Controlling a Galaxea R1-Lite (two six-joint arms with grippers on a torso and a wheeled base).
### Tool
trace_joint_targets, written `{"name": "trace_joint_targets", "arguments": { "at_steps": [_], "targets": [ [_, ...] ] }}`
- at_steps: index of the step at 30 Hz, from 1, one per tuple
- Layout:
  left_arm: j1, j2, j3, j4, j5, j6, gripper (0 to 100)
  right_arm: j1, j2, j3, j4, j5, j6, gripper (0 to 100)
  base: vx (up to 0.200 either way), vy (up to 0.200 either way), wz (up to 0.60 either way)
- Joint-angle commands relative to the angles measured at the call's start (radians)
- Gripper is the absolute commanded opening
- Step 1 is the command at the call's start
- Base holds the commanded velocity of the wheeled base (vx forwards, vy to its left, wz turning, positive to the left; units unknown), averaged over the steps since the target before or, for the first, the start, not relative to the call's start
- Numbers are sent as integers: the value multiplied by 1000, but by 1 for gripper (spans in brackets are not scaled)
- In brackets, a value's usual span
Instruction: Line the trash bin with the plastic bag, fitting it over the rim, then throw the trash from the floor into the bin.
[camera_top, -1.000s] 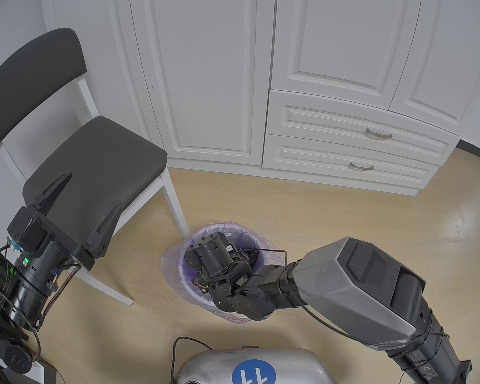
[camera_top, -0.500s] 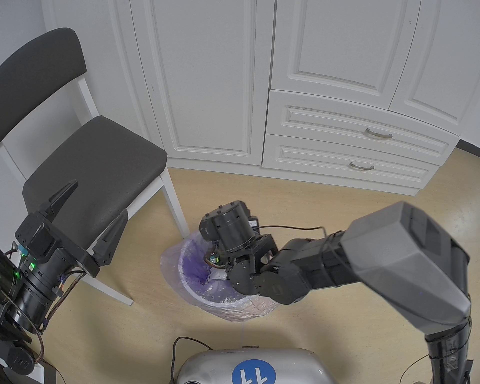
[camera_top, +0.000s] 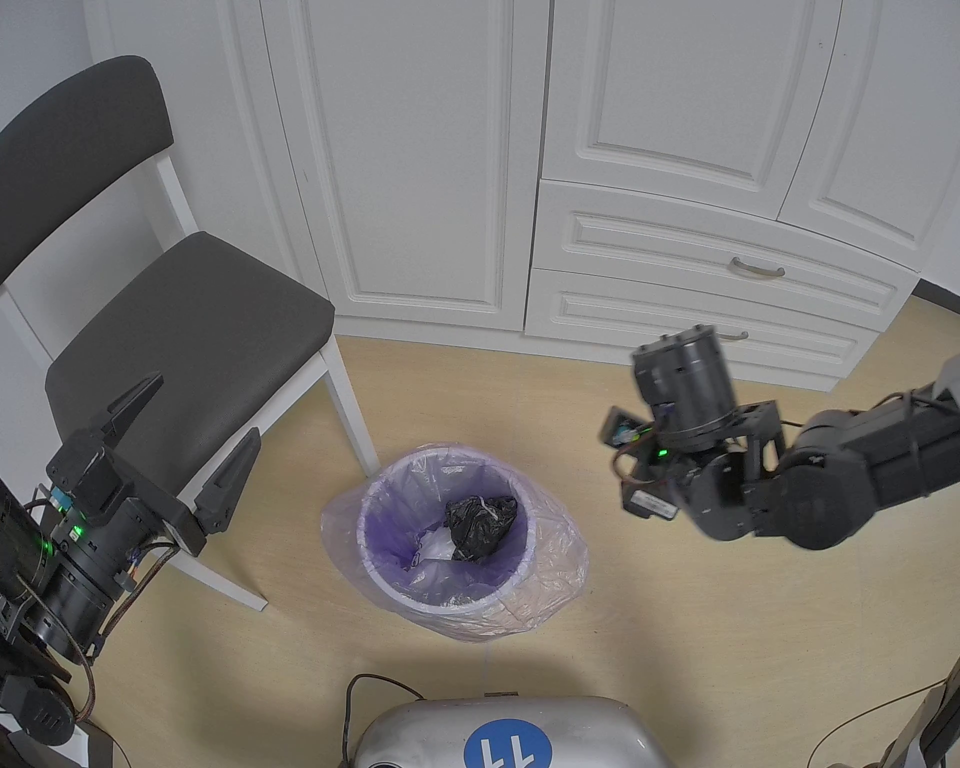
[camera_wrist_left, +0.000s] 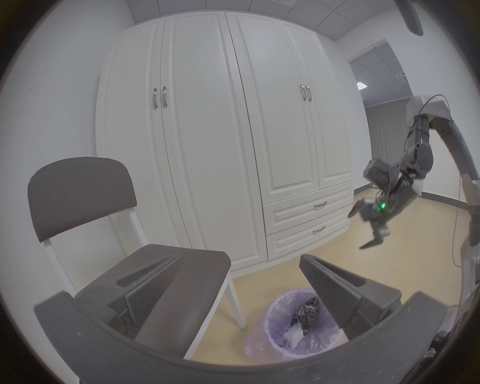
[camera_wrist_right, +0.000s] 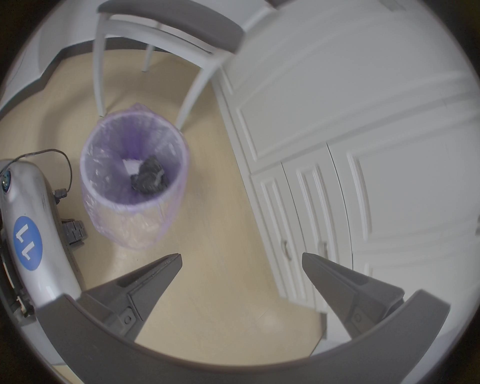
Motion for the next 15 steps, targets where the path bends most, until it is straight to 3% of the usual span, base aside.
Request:
{"name": "trace_joint_targets", "arguments": {
  "at_steps": [1, 4, 10, 13, 15],
  "targets": [
    [63, 66, -7, -1, 0, -3, 100, -219, -246, 215, -7, 140, 125, 100, 0, 0, 0],
    [80, 78, -8, -1, 0, -3, 100, -321, -275, 294, -49, 205, 184, 100, 0, 0, 0],
    [82, 133, 13, -1, 2, -3, 100, -527, -254, 451, -293, 355, 230, 100, 0, 0, 0],
    [77, 168, 25, -2, 2, -3, 100, -582, -238, 523, -412, 416, 252, 100, 0, 0, 0],
    [68, 207, 27, -2, 2, -3, 100, -607, -215, 593, -546, 465, 323, 100, 0, 0, 0]
  ]
}}
